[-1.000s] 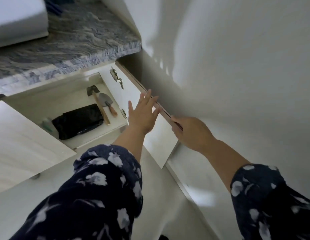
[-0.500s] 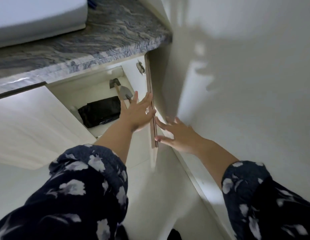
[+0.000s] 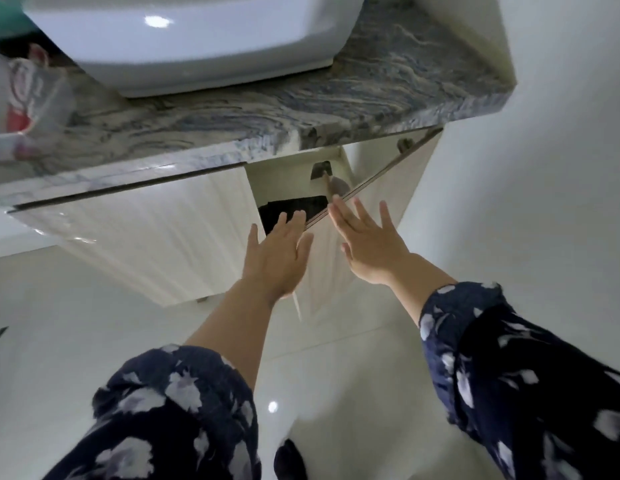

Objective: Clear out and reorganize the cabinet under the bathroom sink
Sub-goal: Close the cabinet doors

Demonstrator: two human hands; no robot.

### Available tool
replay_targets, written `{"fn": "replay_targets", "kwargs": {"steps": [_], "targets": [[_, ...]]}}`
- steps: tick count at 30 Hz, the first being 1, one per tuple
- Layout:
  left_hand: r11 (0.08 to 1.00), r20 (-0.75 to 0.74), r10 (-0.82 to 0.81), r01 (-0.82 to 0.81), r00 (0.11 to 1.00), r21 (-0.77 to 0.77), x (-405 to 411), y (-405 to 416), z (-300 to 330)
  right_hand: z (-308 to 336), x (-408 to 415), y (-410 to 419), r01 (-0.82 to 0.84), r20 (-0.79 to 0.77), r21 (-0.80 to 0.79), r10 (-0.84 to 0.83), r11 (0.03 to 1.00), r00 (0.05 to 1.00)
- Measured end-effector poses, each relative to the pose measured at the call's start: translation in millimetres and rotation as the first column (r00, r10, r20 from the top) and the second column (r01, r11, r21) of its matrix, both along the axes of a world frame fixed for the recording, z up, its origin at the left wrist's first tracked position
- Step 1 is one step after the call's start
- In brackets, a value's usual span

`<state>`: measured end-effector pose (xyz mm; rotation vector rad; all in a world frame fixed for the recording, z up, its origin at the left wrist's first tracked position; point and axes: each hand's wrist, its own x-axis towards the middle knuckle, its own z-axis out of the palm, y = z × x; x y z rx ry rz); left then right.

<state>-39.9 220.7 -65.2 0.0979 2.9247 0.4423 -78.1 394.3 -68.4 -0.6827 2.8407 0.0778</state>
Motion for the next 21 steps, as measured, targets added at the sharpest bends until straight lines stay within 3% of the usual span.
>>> {"fn": "replay_targets", "kwargs": {"steps": [3,6,21], "targets": [[0.980,-0.121,-0.010,-0.015,0.993,-0.198,4.2,-14.1,-9.4,-2.5,-22.3,-18.3,-0.004,-0.041,0.081,0.007,0.997,0.999],[0.958,-0.152,0.006,-0.049,0.988,-0.281,-10.1,-25.8,-18.9,-2.7,-39.5,-39.2,0.014,-0.020,0.102,-0.012,0.995,1.000],[0.941,-0.209,0.020,-0.089,0.978,-0.326,-92.4,-66.8,-42.6,-20.5,-94.7,-87.7,0.181,-0.044,-0.022,-0.182,0.983,0.982]]}}
